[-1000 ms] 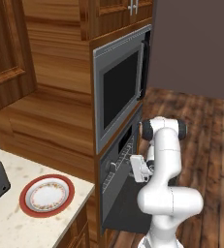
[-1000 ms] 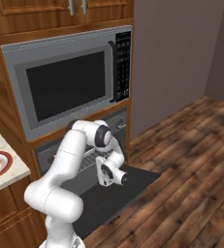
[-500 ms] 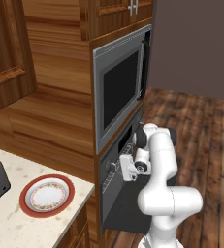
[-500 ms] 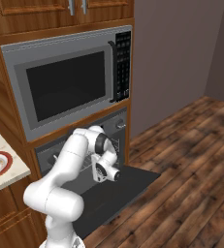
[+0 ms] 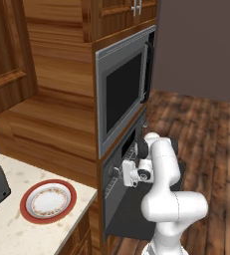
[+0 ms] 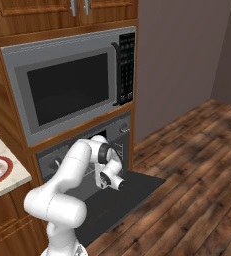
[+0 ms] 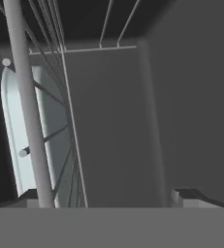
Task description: Take the baked cake out of the oven and place it on the plate for cooling. Then close the oven door.
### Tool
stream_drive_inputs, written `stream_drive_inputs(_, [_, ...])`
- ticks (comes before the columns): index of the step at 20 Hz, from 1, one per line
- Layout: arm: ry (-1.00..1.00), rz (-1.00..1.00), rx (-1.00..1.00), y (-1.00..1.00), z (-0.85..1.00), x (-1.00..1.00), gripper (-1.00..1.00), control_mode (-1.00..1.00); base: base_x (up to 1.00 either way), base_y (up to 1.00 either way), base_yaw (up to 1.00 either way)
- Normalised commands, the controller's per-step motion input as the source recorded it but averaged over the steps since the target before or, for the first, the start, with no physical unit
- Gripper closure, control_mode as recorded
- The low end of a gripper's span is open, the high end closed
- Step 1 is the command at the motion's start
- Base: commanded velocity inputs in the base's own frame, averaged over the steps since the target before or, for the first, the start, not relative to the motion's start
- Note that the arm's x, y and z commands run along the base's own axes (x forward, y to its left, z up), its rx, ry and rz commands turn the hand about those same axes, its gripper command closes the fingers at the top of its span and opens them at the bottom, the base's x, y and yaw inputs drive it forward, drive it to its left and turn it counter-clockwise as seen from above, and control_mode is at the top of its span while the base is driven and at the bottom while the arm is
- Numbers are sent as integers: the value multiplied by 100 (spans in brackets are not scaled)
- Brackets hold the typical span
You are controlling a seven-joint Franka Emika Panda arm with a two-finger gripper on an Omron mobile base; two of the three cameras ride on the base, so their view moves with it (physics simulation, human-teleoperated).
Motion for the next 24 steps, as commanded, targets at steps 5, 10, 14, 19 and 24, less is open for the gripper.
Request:
stream_drive_inputs(5, [10,-6,-23,17,-14,11,100,-100,0,0,0])
stream_drive_inputs(10, [21,-5,-57,-1,-6,-2,100,-100,0,0,0])
stream_drive_inputs(14, [16,-1,-63,-65,-30,-45,100,-100,0,0,0])
stream_drive_inputs(19, [20,0,-57,-96,-56,-75,100,-100,0,0,0])
stream_drive_inputs(24, [17,0,-47,-100,-58,-89,100,-100,0,0,0])
